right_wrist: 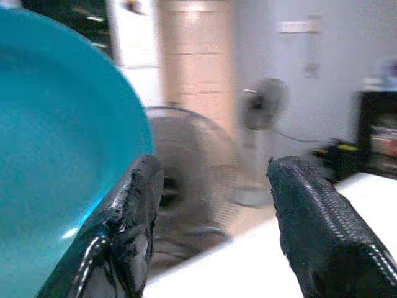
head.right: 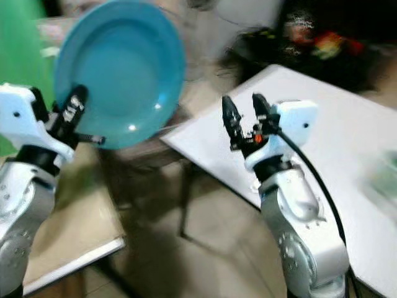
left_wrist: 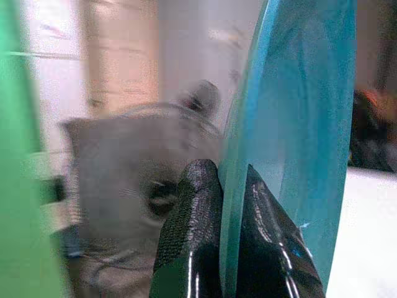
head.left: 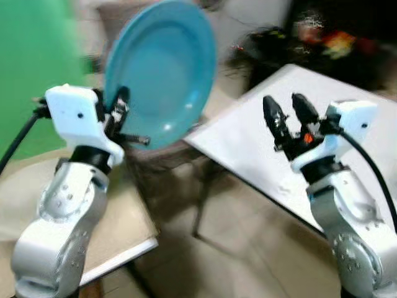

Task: Setting the table

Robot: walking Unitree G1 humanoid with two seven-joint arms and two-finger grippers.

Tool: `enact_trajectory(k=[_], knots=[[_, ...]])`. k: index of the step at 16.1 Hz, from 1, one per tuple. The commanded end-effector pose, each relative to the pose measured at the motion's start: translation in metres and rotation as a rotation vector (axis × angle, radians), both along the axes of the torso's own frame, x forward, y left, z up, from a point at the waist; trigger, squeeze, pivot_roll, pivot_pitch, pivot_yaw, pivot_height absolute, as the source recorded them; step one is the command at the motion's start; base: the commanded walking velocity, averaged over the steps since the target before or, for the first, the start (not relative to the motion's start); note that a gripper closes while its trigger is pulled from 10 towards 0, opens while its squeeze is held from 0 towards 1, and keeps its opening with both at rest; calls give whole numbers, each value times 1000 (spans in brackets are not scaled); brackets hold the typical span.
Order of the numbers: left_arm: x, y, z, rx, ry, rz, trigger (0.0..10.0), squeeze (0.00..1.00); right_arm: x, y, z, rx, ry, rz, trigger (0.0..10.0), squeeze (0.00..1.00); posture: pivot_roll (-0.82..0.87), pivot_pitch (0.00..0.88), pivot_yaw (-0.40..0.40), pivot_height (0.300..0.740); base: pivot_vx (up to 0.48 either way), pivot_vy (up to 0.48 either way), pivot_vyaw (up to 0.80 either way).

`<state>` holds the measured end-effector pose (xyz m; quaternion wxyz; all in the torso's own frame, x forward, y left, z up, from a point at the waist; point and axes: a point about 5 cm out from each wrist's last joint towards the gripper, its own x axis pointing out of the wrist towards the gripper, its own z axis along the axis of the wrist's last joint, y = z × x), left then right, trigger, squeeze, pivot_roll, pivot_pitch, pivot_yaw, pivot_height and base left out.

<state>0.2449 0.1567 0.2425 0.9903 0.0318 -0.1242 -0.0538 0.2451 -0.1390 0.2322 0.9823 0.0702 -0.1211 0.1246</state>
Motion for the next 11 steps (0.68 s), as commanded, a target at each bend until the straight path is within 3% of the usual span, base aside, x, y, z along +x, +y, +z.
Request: enact_trajectory(k=[1,3,11], knots=[[0,-6,-7,43,20,-13,10000,0,0,-2,-1,-18,9,-21,10000,0,-65,0,-5,740,0,0,-800],[0,-3,-12,0,27,15,10000,0,1,-1,-3,-27,29,-30,10000,0,-70,0,-7,740,0,0,-800],[2,-5,-39,49,115,53,10000,0,7,-3,-33,-114,207,-50,10000,0,-75,0,-20,740,0,0,-800]])
